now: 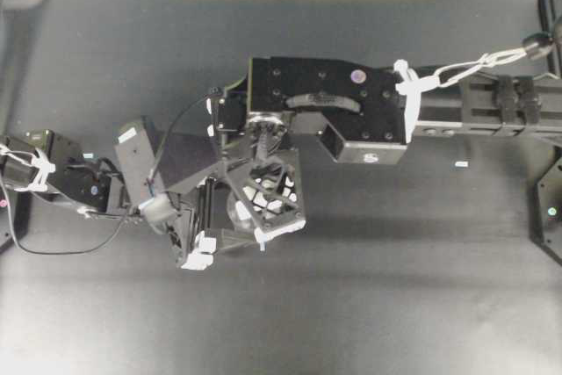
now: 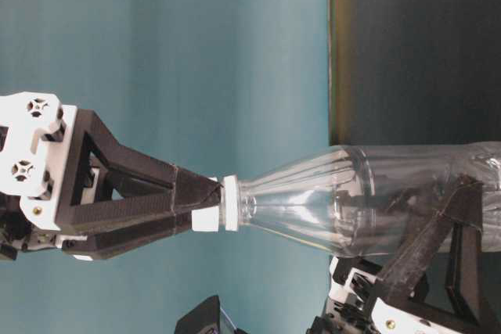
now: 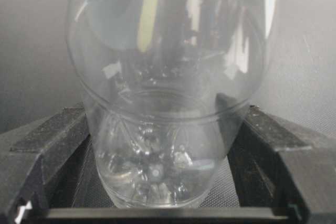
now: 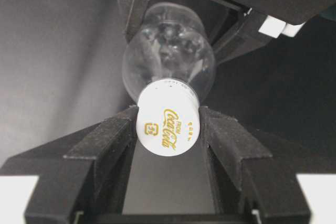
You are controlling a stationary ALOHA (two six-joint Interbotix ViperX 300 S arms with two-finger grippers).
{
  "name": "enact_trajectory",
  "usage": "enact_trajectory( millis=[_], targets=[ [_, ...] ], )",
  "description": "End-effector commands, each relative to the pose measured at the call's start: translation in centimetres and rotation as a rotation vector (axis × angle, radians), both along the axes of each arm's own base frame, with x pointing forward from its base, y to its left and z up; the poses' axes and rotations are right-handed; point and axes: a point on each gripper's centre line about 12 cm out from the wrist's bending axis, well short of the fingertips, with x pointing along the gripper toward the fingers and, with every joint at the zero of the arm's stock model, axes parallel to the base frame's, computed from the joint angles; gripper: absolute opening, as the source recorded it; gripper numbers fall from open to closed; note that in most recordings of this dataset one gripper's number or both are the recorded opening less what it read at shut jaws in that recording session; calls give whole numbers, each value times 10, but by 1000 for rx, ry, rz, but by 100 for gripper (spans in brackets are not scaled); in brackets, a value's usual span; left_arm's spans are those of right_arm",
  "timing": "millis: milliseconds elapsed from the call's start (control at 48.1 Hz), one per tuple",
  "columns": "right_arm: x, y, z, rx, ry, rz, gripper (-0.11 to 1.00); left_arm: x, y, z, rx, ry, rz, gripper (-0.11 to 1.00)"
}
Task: Open the bottle cap by holding the bottle with the left arm and twisting the cap with the right arm.
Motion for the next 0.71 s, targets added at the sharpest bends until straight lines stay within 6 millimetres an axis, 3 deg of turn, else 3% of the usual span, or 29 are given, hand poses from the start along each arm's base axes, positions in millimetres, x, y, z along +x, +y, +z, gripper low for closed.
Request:
enact_trajectory(
  millis=[0,354,686],
  targets=[
    [-1,-2,1,0,-16,27,36,-4,-2,-7,-1,39,-5,81],
    [-10,-1,-9,-37,-53,193,36,-3,-1,-6,2,34,-5,81],
    [-10,-5,-2,-66,-100,278,36,-2,-1,-4,-1,28,-2,81]
  ],
)
